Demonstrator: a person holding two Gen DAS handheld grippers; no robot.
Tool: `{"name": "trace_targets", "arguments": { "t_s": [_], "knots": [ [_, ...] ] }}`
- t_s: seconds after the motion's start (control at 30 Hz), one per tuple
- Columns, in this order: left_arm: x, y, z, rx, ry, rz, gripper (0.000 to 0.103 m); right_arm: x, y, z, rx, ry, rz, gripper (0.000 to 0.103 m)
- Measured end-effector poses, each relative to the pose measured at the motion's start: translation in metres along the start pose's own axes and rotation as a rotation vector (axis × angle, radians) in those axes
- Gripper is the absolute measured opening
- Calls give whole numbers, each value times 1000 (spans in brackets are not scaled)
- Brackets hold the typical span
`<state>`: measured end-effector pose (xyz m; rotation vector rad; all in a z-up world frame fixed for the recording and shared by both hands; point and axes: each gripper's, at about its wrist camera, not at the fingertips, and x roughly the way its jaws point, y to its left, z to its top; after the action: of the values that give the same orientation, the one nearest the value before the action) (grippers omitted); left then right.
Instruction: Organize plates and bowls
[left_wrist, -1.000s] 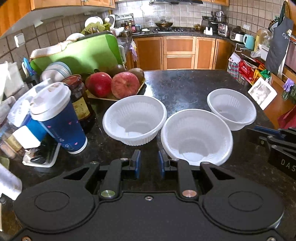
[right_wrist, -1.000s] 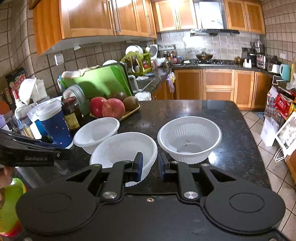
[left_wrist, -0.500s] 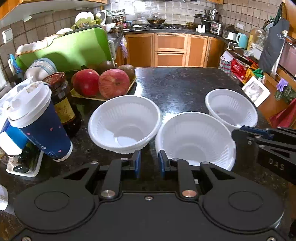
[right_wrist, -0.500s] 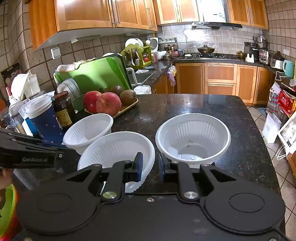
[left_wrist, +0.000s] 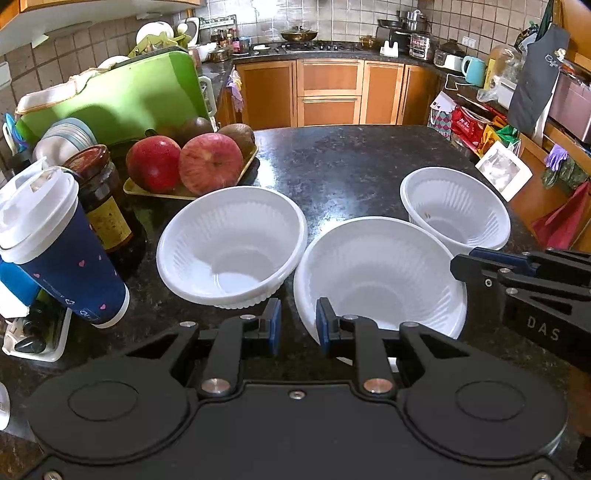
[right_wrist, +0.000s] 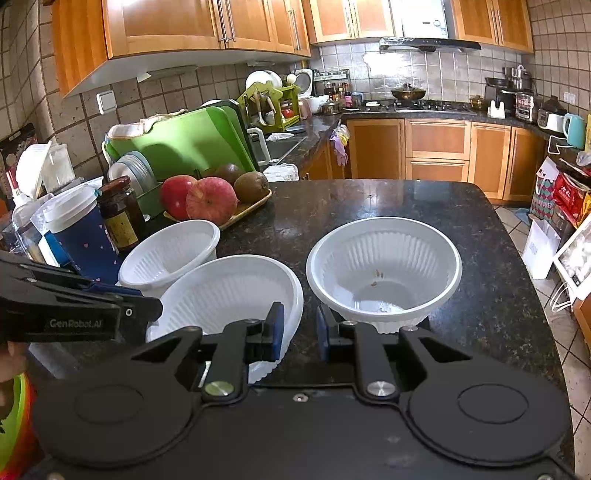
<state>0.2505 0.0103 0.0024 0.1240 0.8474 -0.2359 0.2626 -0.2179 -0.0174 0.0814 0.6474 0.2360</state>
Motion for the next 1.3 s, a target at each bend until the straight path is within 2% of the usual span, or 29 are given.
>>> {"name": "trace_targets", "arguments": {
  "t_s": [0.27,0.47,0.63,0.83,1.03,1.3],
  "knots": [
    [-1,8,0,-26,11,-20,31,2,1,-1,-3,12,4,20],
    [2,3,3,-4,12,-13,31,9,3,-1,-14,30,11,20],
    [12,3,7,-8,52,-48,31,13,2,-2,-8,50,15,20],
    [19,-2,9,-2,71,-49,31,15,2,-1,-13,52,14,22],
    [16,-6,7,4,76,-48,28,11,3,-3,-13,55,10,23],
    [-3,-10,-3,2,98,-72,27,-14,12,-9,-13,41,-2,24]
  ]
}}
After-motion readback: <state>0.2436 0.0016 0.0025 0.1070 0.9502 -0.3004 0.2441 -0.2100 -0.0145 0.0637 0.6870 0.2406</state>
